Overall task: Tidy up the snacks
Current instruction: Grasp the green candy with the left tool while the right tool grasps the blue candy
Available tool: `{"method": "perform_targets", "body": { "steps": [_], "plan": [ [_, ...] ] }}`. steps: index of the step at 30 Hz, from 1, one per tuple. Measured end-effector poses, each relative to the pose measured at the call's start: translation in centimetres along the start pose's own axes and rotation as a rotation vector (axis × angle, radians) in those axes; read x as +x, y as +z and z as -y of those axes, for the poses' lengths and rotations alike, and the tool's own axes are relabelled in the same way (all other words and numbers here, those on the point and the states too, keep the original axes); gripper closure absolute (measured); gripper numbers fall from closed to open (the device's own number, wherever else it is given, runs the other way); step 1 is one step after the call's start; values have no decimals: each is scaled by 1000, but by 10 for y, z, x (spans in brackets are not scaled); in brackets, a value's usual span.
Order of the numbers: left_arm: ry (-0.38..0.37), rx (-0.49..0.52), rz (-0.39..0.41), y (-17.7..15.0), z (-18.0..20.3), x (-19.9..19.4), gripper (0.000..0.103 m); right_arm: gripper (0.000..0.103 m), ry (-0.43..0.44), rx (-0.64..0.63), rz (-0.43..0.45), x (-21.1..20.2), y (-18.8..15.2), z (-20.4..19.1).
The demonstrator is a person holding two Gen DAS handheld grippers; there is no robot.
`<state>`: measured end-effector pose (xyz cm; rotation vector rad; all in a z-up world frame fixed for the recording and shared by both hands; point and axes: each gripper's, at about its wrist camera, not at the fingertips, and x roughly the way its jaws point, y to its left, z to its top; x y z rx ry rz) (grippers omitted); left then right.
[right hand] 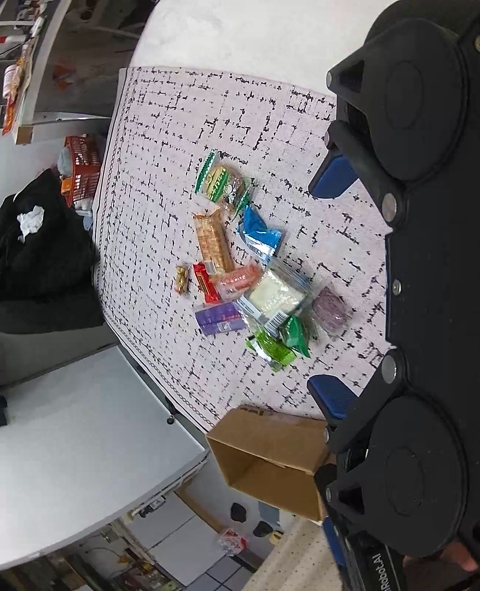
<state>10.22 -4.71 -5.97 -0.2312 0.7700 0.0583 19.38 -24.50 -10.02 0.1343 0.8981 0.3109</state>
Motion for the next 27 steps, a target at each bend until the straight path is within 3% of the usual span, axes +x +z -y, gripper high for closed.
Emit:
{"method": "perform_targets", "body": {
  "steps": [4, 10, 12, 15, 20, 27],
  "plan": [
    [12, -38, -18, 0, 0, 15, 0, 2, -3, 39, 3, 9, 4, 12],
    [-31, -59, -53, -4, 7, 37, 2, 7, 63, 131, -35, 28, 4, 29],
    [-43, -54, -56, -6, 11, 44, 4, 23, 69, 162, -51, 36, 3, 35],
    [-49, -58, -81, -8, 16, 58, 13, 31, 52, 229, -66, 45, 2, 45],
    [-63, -89, -133, -10, 19, 79, 29, 32, 74, 262, -78, 62, 6, 49],
    [-49, -145, -168, -5, 17, 108, 36, 32, 68, 361, -74, 89, 16, 62]
  ]
}}
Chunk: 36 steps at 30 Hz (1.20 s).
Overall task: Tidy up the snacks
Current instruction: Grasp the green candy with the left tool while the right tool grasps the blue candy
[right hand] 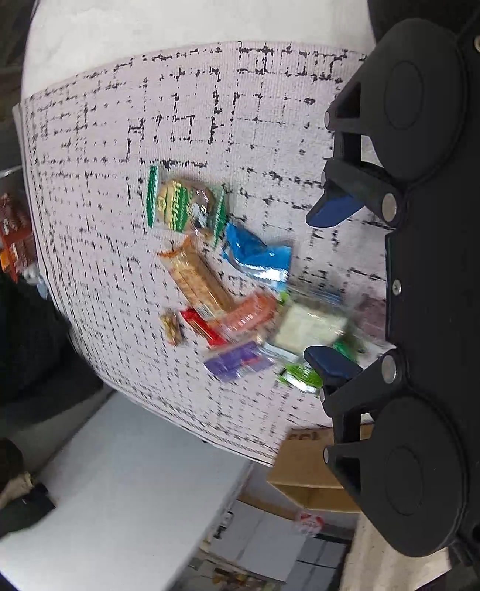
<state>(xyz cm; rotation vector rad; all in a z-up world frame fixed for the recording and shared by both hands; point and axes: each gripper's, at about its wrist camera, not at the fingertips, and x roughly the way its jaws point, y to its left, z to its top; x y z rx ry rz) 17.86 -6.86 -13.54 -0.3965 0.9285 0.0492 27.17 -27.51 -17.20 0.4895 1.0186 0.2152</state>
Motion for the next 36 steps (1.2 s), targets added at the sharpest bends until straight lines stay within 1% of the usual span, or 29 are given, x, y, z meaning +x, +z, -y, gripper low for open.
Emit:
{"method": "perform_targets", "body": {
  "steps": [3, 5, 8, 13, 16, 20, 22, 24, 26, 28, 30, 31, 32, 33, 34, 35, 36],
  "plan": [
    [11, -25, -17, 6, -1, 13, 39, 32, 0, 37, 0, 10, 7, 5],
    [11, -38, -30, 10, 0, 22, 43, 32, -6, 63, 3, 17, 11, 9],
    [14, -40, -42, 15, 3, 32, 46, 32, -8, 97, 8, 26, 17, 14],
    [33, -30, -71, 18, 4, 52, 46, 32, -1, 131, -9, 41, 23, 23],
    [46, -44, -93, 18, 2, 64, 46, 32, 9, 153, -20, 50, 26, 27],
    [51, -59, -103, 21, 1, 75, 46, 32, 21, 170, -33, 58, 29, 31],
    [52, -60, -99, 23, 1, 79, 46, 32, 21, 172, -38, 62, 30, 32],
    [73, -60, -106, 25, 2, 84, 46, 32, 15, 165, -38, 66, 32, 31],
    [61, -83, -101, 26, 0, 87, 46, 32, 8, 157, -32, 69, 34, 31],
    [61, -81, -101, 27, 1, 91, 45, 32, 5, 154, -31, 72, 35, 31],
    [83, -77, -127, 25, 3, 98, 46, 33, 0, 142, -30, 72, 36, 30],
    [90, -84, -147, 24, 2, 102, 46, 34, -7, 128, -29, 73, 36, 28],
    [86, -103, -153, 23, 0, 105, 49, 39, -14, 117, -28, 73, 36, 27],
    [82, -115, -143, 22, -2, 105, 52, 46, -23, 103, -27, 73, 36, 25],
    [80, -119, -138, 23, -3, 106, 59, 51, -32, 89, -28, 74, 37, 24],
    [82, -123, -139, 23, -4, 106, 64, 65, -37, 79, -31, 75, 37, 23],
    [79, -136, -138, 24, -6, 106, 64, 75, -33, 75, -41, 77, 38, 23]
  ]
}}
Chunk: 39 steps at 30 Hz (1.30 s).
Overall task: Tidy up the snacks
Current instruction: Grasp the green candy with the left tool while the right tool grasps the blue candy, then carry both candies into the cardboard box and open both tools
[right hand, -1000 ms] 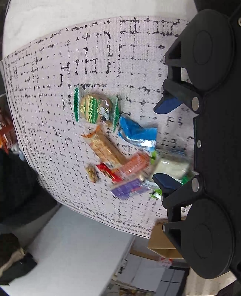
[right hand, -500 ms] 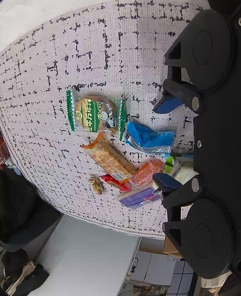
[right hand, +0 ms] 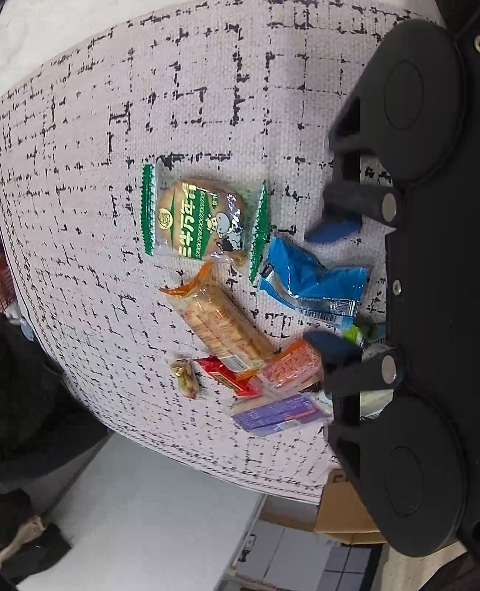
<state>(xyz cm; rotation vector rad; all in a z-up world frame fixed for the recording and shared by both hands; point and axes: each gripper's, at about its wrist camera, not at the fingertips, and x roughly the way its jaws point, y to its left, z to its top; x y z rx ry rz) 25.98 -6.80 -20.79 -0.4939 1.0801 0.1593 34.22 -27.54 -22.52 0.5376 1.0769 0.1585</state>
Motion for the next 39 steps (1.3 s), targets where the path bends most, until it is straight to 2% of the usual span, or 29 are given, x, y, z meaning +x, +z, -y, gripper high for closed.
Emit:
{"method": "perform_targets", "body": {
  "steps": [5, 18, 25, 32, 39],
  "plan": [
    [-13, -3, 12, 0, -3, -8, 67, 77, 46, -6, -10, -5, 1, -1],
    [-86, -2, 109, 10, -9, -59, 68, 77, 28, -119, 66, -42, -5, -26],
    [-147, -6, 154, 17, -12, -82, 68, 77, 39, -98, 104, -62, -14, -38],
    [-192, -6, 212, 23, -26, -105, 68, 77, 53, -127, 139, -81, -29, -62],
    [-215, -33, 230, 29, -46, -119, 68, 77, 69, -157, 151, -89, -40, -88]
  ]
}}
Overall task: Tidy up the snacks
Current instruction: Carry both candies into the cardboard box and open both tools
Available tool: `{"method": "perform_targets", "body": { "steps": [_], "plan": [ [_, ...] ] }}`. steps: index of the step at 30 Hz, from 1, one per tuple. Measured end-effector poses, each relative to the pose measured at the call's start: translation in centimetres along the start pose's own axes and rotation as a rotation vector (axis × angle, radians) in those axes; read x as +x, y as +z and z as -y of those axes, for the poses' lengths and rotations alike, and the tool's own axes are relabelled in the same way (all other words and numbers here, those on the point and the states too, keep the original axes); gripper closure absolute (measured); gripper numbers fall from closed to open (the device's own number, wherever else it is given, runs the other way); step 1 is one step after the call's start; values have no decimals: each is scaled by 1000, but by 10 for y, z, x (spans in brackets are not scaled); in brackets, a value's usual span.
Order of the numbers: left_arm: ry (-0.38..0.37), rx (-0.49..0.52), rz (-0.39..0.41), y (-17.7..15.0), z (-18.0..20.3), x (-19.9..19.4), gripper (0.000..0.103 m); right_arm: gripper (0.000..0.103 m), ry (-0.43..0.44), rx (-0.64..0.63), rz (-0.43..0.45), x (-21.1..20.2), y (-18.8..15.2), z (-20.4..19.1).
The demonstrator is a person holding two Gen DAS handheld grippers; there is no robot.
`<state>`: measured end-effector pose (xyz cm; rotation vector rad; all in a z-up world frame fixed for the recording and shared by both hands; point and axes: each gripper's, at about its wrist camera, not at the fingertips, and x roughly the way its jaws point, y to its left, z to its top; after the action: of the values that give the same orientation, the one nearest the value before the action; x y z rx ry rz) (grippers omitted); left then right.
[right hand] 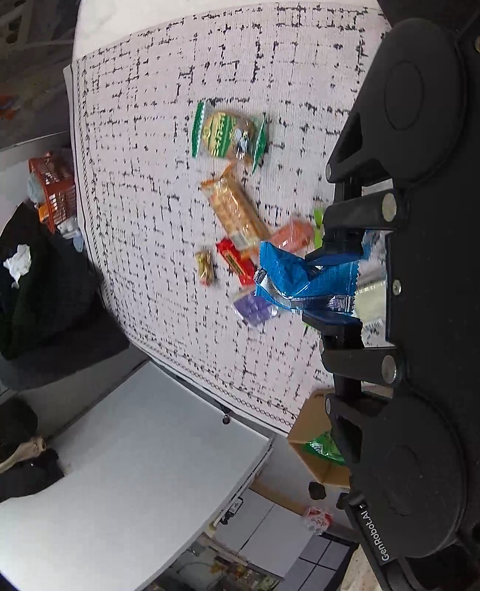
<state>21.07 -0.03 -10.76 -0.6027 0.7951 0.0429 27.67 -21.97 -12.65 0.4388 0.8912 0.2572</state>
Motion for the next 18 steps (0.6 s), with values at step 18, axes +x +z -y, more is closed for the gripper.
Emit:
{"method": "perform_targets", "body": {
  "steps": [18],
  "plan": [
    [-4, -5, 41, 37, -42, -49, 68, 77, 102, -27, 27, -7, -18, -84]
  ]
}}
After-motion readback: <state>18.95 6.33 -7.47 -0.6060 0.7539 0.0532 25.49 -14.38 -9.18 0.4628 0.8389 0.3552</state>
